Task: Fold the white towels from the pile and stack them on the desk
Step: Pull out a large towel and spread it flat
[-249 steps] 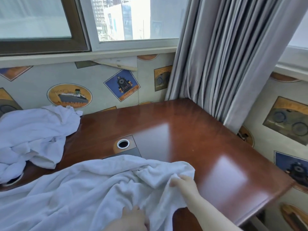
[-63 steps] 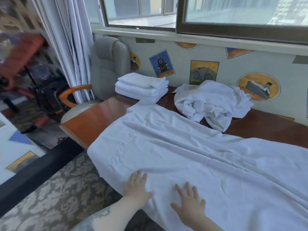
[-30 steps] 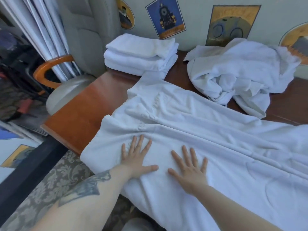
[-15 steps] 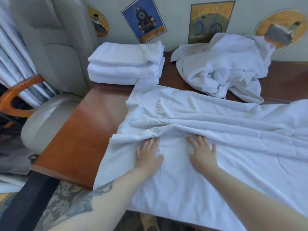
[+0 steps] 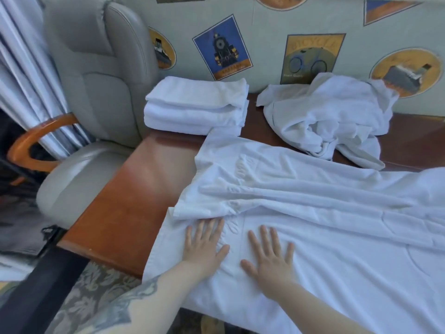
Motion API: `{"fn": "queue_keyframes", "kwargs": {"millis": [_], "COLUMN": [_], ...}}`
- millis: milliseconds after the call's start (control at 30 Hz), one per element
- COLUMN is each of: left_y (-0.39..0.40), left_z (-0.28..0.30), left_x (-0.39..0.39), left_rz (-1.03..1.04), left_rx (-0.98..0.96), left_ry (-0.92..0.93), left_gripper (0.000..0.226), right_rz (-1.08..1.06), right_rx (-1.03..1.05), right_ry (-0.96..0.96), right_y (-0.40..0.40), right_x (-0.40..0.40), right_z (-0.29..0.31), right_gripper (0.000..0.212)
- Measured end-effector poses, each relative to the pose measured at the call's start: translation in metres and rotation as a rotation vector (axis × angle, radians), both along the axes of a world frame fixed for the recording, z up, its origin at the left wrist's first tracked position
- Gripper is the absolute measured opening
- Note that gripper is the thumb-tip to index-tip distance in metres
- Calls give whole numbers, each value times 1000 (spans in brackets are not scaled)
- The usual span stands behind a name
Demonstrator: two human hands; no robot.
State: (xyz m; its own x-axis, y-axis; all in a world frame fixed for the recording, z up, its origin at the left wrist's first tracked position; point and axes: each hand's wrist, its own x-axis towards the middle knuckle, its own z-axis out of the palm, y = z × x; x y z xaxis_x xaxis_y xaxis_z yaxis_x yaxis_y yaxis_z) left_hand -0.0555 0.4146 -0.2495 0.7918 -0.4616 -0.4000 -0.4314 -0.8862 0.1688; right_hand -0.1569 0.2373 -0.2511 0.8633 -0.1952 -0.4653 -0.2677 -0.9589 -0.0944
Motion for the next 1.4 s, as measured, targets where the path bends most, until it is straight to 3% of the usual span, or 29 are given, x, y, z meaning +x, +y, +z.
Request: {"fn": "queue_keyframes", "kwargs": {"millis": [433, 633, 767, 900, 1033, 1233, 1333, 1400], "left_y": [-7, -9, -1, 9, 3, -9, -6, -3], "left_z": [13, 11, 19, 23, 23, 21, 21, 25], "left_x": [28, 49, 64, 85, 92, 85, 90, 94], "left_rz": [-59, -178, -271, -335, -295, -170, -351, -474], "left_rx": [53, 72, -21, -99, -118, -173, -120, -96], "left_ry": [241, 366, 463, 522, 528, 601, 498, 407], "left_gripper": [79, 103, 113, 106, 79, 60, 57, 57], "right_rz": [1, -72, -224, -417, -609, -587, -411, -363], "right_rx": [9, 22, 21, 11, -75, -156, -361, -397], "right_ry": [40, 82, 105, 54, -75, -415, -493, -455], "right_y": [-12, -18, -5, 27, 73, 200, 230, 232], "right_x": [17, 32, 41, 64, 79, 69, 63, 61], "right_z": [5, 6, 8, 14, 31, 22, 25, 25], "right_gripper": [77, 82, 85, 84, 75, 100, 55, 48]}}
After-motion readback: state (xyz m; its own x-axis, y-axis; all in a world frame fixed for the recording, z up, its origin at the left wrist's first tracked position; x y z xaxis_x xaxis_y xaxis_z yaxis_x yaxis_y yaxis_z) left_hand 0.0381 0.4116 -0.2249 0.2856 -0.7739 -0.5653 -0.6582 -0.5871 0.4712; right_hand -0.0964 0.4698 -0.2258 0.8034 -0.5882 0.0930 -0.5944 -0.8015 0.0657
